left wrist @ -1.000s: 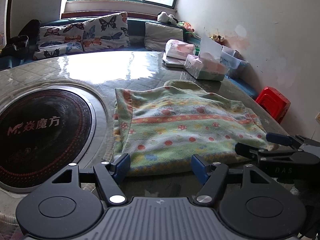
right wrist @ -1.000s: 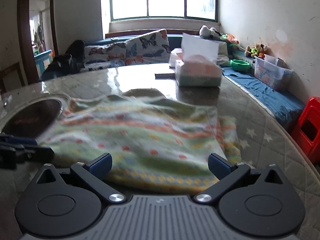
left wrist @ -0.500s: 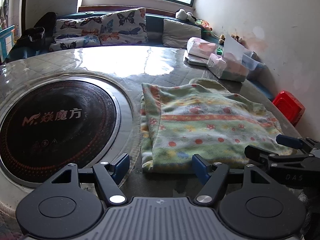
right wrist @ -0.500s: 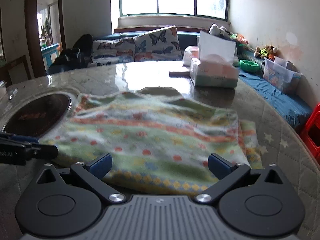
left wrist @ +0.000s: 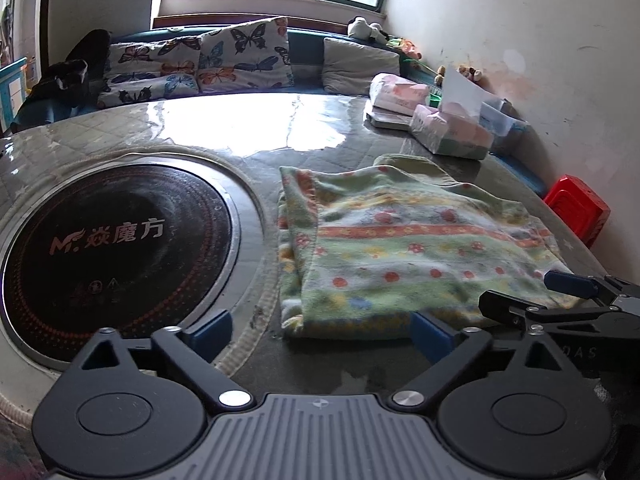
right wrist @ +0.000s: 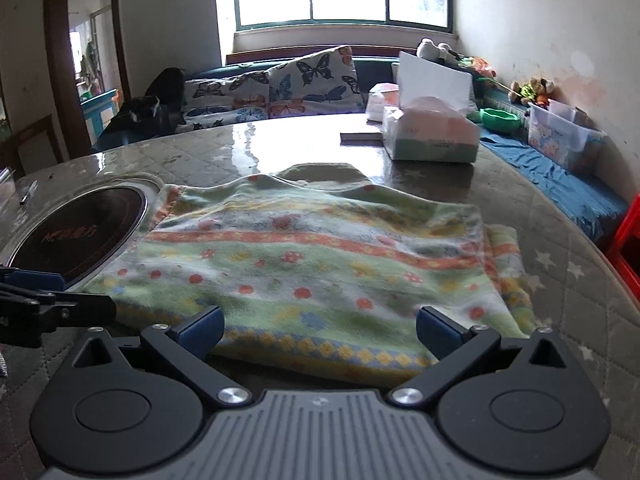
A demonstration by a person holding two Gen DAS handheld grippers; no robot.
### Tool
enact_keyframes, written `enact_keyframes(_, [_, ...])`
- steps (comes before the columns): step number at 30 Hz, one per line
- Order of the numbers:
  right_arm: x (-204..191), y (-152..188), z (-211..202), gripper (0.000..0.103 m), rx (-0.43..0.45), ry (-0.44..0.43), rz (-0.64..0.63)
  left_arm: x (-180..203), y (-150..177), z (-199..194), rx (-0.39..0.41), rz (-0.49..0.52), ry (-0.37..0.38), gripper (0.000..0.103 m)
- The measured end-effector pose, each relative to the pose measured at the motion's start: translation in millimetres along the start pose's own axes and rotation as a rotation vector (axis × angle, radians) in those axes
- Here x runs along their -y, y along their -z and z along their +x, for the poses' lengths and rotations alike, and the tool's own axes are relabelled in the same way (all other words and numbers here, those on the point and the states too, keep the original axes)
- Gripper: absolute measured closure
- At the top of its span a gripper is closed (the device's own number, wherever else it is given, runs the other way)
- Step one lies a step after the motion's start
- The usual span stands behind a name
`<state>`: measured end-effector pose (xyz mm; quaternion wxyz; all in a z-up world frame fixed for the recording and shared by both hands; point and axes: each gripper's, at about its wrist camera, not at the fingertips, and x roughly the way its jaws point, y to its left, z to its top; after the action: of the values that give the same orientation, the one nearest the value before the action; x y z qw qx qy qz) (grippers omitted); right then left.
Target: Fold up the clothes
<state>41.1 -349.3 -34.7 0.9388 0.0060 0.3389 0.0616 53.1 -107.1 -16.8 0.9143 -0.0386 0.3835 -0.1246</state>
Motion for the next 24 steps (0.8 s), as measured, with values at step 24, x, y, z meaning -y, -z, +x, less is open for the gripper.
enact_keyframes(24, [4, 25, -30, 0.0, -0.015, 0.029, 0.089, 15, 17, -16, -0.025, 0.05, 0.05, 0.0])
